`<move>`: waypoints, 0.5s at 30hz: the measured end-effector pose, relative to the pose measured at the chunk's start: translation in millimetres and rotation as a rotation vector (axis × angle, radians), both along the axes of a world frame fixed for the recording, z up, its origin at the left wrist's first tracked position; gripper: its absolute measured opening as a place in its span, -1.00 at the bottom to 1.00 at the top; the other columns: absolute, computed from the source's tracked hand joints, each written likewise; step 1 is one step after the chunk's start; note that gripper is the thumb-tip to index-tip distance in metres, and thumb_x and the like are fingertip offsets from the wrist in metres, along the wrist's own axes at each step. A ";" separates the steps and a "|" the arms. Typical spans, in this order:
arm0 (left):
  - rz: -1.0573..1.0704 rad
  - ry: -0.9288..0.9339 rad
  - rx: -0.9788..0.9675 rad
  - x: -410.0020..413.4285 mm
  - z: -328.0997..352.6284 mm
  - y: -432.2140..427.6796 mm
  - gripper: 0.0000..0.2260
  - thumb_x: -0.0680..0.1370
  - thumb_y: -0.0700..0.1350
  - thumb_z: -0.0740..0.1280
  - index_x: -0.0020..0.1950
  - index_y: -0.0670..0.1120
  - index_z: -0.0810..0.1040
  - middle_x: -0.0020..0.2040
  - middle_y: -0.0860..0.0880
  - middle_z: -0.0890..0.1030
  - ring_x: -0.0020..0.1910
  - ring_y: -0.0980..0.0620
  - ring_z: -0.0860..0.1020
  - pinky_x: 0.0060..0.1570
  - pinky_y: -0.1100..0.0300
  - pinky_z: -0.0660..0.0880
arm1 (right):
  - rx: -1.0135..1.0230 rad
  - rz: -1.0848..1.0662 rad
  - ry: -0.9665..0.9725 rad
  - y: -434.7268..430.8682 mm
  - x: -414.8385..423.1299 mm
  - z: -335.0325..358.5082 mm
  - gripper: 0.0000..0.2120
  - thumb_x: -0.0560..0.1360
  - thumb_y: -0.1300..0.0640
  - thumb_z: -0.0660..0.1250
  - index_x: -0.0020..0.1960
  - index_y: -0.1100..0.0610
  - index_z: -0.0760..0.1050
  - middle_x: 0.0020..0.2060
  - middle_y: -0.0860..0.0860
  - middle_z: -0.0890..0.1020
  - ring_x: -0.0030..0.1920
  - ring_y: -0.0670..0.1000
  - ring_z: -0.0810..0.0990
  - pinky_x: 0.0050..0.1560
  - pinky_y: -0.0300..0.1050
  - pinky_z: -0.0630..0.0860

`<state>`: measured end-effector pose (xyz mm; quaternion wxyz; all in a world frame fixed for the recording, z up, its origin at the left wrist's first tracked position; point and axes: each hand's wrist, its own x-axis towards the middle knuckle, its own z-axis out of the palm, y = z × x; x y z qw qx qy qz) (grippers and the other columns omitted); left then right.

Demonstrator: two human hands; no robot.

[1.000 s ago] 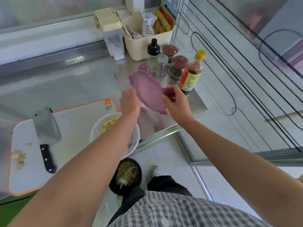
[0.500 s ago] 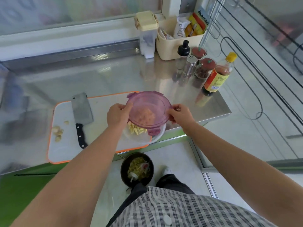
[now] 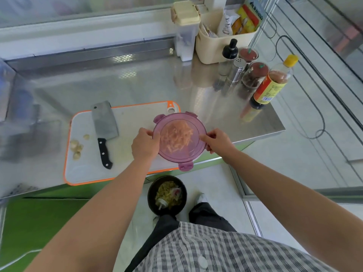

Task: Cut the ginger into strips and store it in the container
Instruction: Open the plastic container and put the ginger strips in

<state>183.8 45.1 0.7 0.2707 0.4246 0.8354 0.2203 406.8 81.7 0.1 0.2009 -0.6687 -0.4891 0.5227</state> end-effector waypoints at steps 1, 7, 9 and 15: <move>-0.011 -0.010 0.004 -2.8 -3.0 0.1 -0.77 0.58 0.08 0.24 0.05 -0.07 0.45 -0.11 -0.09 0.63 -0.09 -0.16 0.60 -0.08 0.09 0.45 | -0.024 0.005 0.033 0.1 -0.7 1.5 -0.77 0.49 0.07 0.40 -0.11 0.18 0.40 -0.36 0.07 0.52 -0.41 0.00 0.49 -0.41 -0.18 0.43; 0.035 -0.024 0.032 -3.4 -3.2 0.5 -0.76 0.59 -0.03 0.26 0.19 -0.14 0.49 0.07 -0.17 0.58 0.06 -0.21 0.54 0.05 0.02 0.45 | -0.194 0.088 0.227 -5.4 2.8 0.7 -0.77 0.50 0.09 0.39 -0.18 0.20 0.42 -0.41 0.07 0.47 -0.41 -0.02 0.45 -0.40 -0.21 0.42; 0.012 0.191 0.094 8.8 4.8 -0.2 -0.67 0.57 -0.03 0.27 0.29 -0.13 0.43 0.19 -0.24 0.48 0.20 -0.26 0.42 0.14 -0.04 0.36 | -0.207 0.090 0.232 -7.4 1.4 -0.4 -0.77 0.51 0.09 0.38 -0.19 0.20 0.41 -0.41 0.07 0.46 -0.41 -0.02 0.44 -0.38 -0.21 0.41; -0.433 0.303 -0.113 48.3 10.5 1.9 0.01 0.19 0.60 0.17 0.53 0.17 0.05 0.56 -0.10 -0.09 0.53 -0.19 -0.12 0.37 -0.36 -0.12 | -0.249 0.141 0.199 -6.6 -0.7 -0.9 -0.72 0.47 0.03 0.42 -0.09 0.21 0.42 -0.33 0.07 0.53 -0.37 -0.03 0.52 -0.38 -0.22 0.47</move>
